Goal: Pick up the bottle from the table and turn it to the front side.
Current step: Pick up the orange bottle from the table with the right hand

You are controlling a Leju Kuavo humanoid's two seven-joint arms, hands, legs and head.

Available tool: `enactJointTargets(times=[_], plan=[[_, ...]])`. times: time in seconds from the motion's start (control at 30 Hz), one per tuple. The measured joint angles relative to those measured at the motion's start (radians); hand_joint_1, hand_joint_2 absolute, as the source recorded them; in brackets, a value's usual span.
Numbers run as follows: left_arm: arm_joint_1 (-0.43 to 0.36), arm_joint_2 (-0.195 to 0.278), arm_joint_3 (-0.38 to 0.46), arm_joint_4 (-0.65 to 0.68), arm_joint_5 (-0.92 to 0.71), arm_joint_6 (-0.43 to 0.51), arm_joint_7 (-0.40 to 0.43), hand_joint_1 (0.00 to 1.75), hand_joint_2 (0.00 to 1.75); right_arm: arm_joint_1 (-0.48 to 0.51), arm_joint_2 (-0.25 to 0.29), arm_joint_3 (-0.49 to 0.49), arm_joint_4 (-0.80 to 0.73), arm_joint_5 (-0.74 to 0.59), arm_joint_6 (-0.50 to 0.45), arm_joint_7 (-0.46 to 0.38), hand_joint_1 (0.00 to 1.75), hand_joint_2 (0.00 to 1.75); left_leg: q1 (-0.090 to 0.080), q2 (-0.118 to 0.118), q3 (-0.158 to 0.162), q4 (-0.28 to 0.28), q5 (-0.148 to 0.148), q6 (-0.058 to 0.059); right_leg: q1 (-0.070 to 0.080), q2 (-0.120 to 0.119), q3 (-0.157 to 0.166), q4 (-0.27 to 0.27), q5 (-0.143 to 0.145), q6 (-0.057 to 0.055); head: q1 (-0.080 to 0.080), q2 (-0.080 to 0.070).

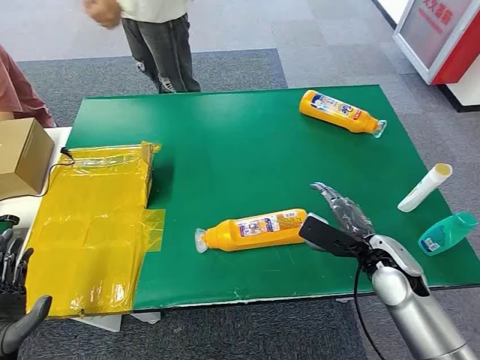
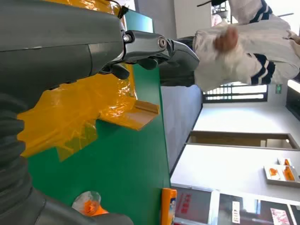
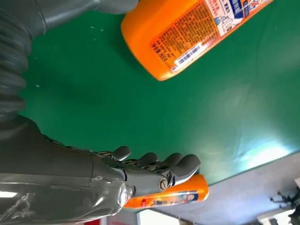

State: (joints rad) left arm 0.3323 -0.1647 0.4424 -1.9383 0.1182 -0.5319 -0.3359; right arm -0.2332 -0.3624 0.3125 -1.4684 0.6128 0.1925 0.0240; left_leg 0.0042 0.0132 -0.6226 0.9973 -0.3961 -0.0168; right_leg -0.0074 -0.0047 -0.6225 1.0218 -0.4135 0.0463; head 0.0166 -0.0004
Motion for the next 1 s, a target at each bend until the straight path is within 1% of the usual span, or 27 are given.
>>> enactJointTargets(times=[0.07,0.13,0.23,0.4,0.6,0.87,1.0], plan=[[0.000,0.015,-0.012,0.002,0.003,0.011,-0.003,0.00,1.75,-0.018,-0.010,0.014,0.015,-0.019,0.010,-0.001,0.00,1.75,0.000,0.000,0.000,0.000,0.000,0.000,0.000,0.000,0.000,0.000,0.000,0.000,0.000,0.000],[0.000,0.042,-0.033,0.006,0.009,0.030,-0.011,0.00,1.75,-0.051,-0.030,0.039,0.039,-0.056,0.032,-0.002,0.00,1.75,0.000,0.000,0.000,0.000,0.000,0.000,0.000,0.000,0.000,0.000,0.000,0.000,0.000,0.000],[0.000,0.071,-0.052,0.011,0.018,0.042,-0.019,0.00,1.75,-0.098,-0.062,0.067,0.060,-0.092,0.062,0.002,0.00,1.75,0.000,0.000,0.000,0.000,0.000,0.000,0.000,0.000,0.000,0.000,0.000,0.000,0.000,0.000],[-0.002,0.096,-0.066,0.018,0.025,0.044,-0.020,0.00,1.75,-0.174,-0.092,0.109,0.094,-0.102,0.087,0.018,0.00,1.75,0.000,0.000,0.000,0.000,0.000,0.000,0.000,0.000,0.000,0.000,0.000,0.000,0.000,0.000],[-0.006,0.112,-0.082,0.027,0.026,0.045,-0.028,0.00,1.75,-0.237,-0.095,0.170,0.157,-0.096,0.092,0.028,0.00,1.75,0.000,0.000,0.000,0.000,0.000,0.000,0.000,0.000,0.000,0.000,0.000,0.000,0.000,0.000],[-0.022,0.139,-0.102,0.028,0.048,0.067,-0.028,0.00,1.75,-0.260,-0.092,0.235,0.232,-0.088,0.076,0.041,0.00,1.75,0.000,0.000,-0.001,0.000,0.000,0.000,0.000,0.000,0.000,0.000,0.000,0.000,0.000,0.000],[-0.036,0.151,-0.109,0.035,0.041,0.094,-0.017,0.00,1.75,-0.262,-0.080,0.259,0.265,-0.086,0.059,0.033,0.00,1.75,0.000,0.000,-0.001,0.000,0.000,0.000,0.000,0.000,0.000,0.000,0.000,0.000,0.000,0.000]])
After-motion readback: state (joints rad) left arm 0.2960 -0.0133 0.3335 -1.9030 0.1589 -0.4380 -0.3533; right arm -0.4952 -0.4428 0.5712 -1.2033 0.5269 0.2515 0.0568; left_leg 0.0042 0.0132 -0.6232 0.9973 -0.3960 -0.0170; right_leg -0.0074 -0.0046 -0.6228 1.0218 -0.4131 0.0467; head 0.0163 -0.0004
